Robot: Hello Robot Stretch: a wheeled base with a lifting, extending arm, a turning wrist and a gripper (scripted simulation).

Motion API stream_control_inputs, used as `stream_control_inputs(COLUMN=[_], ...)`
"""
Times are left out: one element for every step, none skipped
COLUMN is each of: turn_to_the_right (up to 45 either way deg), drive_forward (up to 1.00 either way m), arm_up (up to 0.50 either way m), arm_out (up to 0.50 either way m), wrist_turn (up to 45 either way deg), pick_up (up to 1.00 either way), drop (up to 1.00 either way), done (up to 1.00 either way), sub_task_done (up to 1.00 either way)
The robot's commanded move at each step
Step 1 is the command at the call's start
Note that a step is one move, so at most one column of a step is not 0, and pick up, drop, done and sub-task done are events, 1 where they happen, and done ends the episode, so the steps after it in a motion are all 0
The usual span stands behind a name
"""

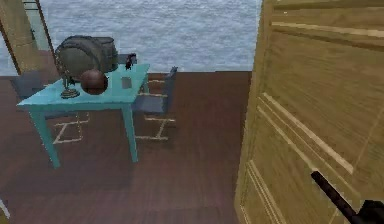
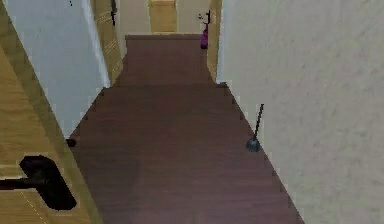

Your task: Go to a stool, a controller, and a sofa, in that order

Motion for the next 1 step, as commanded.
stream_control_inputs(turn_to_the_right=[0.0], drive_forward=[1.00], arm_up=[0.00], arm_out=[0.00], wrist_turn=[0.0], pick_up=[0.00], drop=[0.00], done=[0.00], sub_task_done=[0.00])
